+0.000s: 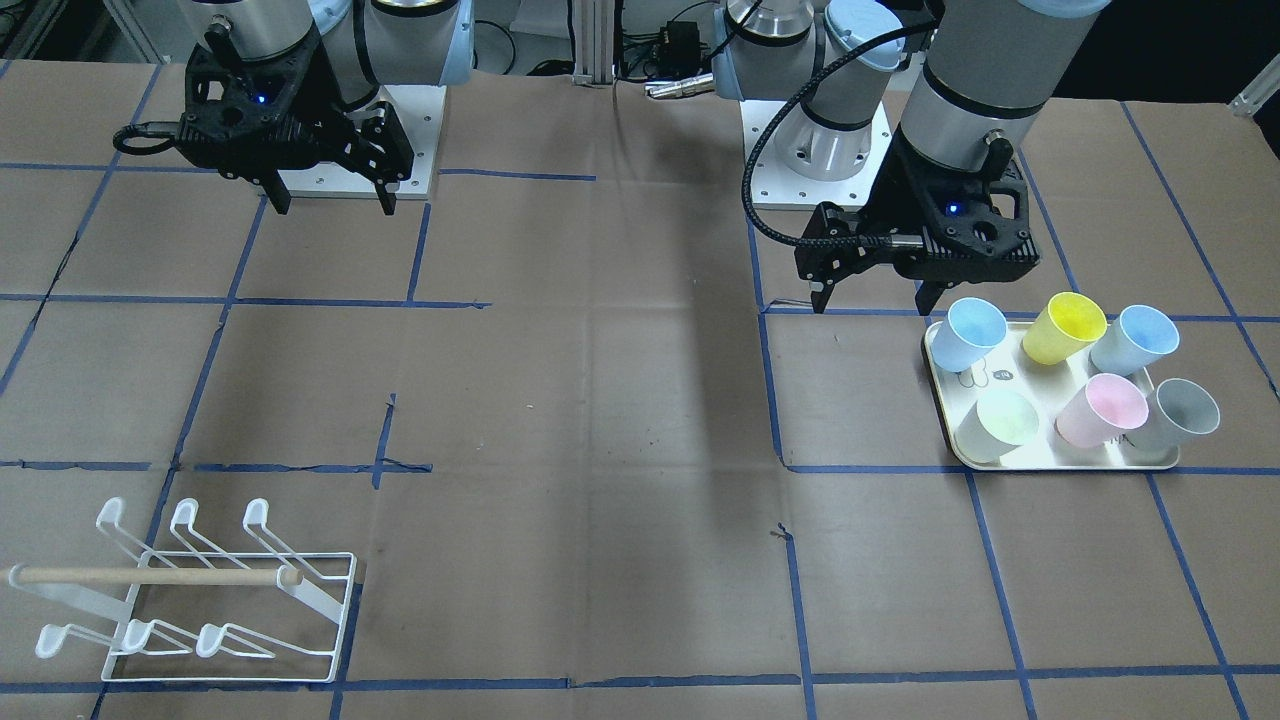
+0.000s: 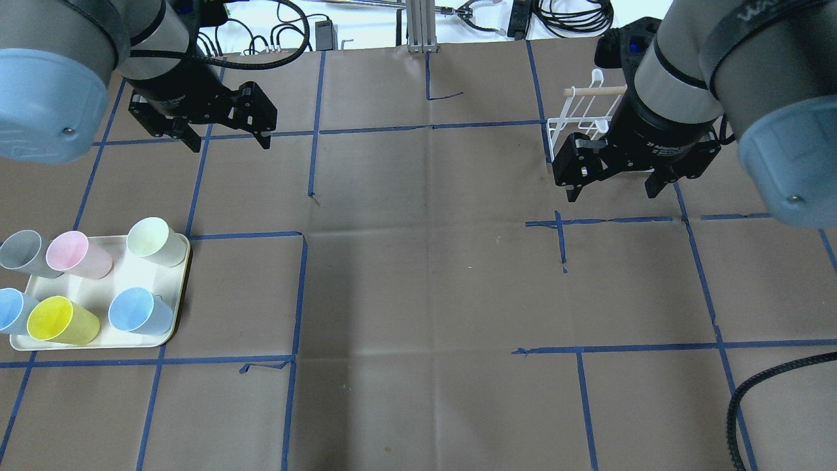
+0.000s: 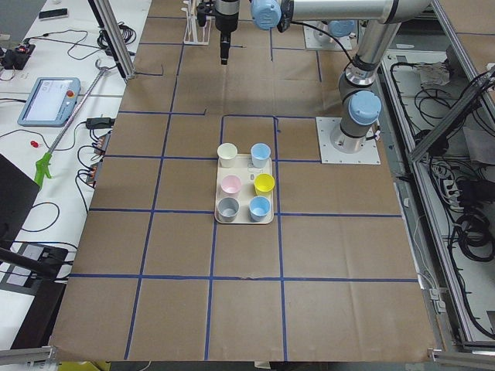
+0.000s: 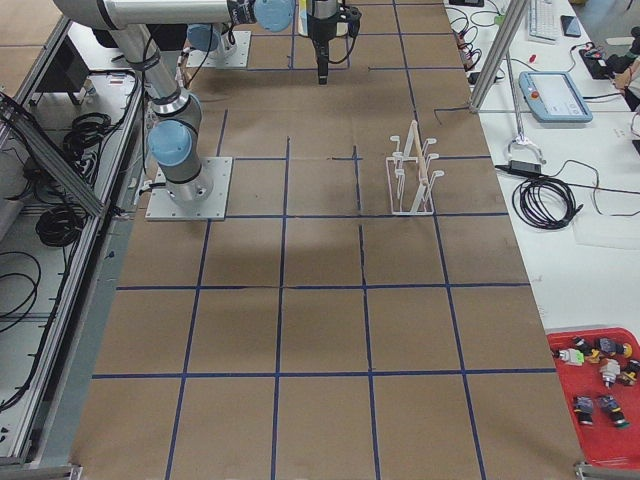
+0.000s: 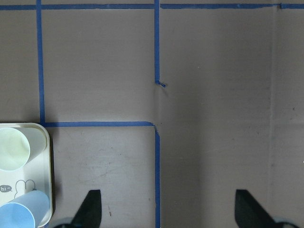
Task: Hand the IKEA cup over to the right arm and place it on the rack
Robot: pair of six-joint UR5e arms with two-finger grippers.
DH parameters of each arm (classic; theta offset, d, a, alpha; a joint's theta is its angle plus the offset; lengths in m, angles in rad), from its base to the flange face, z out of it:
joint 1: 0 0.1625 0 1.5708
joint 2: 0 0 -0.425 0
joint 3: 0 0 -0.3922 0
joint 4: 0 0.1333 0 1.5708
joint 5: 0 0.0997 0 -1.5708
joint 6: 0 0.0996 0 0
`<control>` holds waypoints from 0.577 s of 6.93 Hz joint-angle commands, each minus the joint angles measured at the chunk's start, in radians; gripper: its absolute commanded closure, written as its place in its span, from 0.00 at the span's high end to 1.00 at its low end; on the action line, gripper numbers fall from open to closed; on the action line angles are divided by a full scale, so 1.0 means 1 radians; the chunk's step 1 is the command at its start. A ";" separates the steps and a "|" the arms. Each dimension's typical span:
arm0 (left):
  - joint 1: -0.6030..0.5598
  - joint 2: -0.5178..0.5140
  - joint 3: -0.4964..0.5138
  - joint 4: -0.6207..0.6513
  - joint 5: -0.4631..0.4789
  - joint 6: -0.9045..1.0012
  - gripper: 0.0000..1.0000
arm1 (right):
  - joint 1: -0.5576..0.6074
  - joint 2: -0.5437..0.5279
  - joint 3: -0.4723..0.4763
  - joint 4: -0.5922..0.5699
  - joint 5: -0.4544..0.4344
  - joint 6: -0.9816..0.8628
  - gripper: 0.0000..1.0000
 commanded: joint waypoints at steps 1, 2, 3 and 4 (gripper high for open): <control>0.109 0.031 -0.076 0.010 -0.002 0.137 1.00 | 0.000 0.000 -0.001 0.000 0.000 0.000 1.00; 0.188 0.054 -0.114 0.010 -0.002 0.210 1.00 | 0.000 0.000 -0.001 -0.001 0.000 0.000 1.00; 0.260 0.061 -0.143 0.011 -0.002 0.323 1.00 | 0.000 0.000 -0.001 -0.008 0.001 -0.002 1.00; 0.357 0.062 -0.160 0.011 -0.005 0.406 1.00 | 0.000 0.000 -0.001 -0.008 0.001 -0.002 1.00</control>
